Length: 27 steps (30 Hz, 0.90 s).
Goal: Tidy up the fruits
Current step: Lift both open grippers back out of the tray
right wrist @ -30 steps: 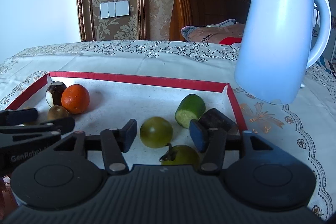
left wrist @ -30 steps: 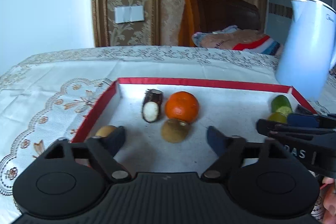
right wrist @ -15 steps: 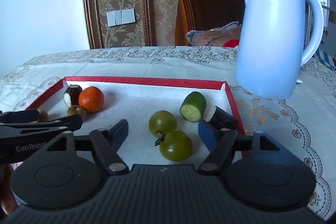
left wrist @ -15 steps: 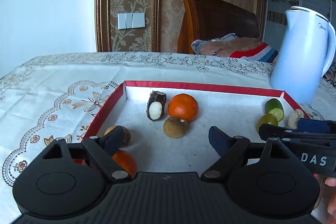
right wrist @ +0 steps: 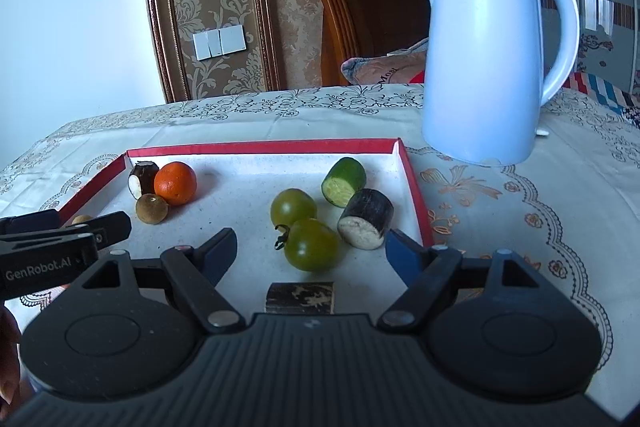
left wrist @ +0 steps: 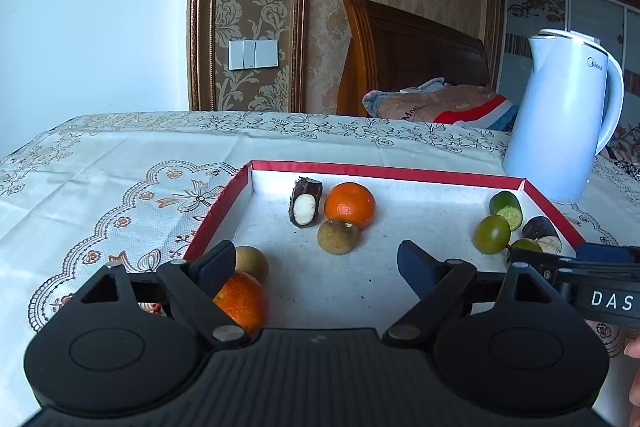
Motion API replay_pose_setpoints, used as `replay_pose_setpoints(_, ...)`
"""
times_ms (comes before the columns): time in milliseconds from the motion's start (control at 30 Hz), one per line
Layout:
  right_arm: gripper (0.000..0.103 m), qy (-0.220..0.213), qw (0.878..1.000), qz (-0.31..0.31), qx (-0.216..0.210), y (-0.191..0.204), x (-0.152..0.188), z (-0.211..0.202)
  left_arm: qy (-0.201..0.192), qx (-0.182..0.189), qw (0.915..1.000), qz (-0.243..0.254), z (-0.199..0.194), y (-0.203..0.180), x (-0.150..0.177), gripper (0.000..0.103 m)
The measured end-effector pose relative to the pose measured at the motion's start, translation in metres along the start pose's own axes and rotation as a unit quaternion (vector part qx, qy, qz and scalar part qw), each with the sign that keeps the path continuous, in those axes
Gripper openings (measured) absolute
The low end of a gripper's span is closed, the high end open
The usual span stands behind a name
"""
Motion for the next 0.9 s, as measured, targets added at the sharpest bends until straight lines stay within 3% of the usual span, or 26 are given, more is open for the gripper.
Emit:
replay_pose_setpoints(333,0.086,-0.009,1.0,0.001,-0.01,0.001,0.011,-0.02,-0.005,0.011,0.9996,-0.027,-0.018,0.009,0.004,0.088)
replay_pose_setpoints(900,0.091,-0.023,1.0,0.007,-0.017,-0.004,0.024,-0.045,0.012,0.022,0.9997,0.004,-0.041,0.003,0.021,0.088)
Point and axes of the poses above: each gripper's, at about its wrist camera, not at the fingertips, and z roughly the way its jaws point, y to its left, x to its underside, the point moved 2 cm from there along z, roughly the way its jaws point, and after that the axes turned 7 degrees about z, right-handed, at the moved point
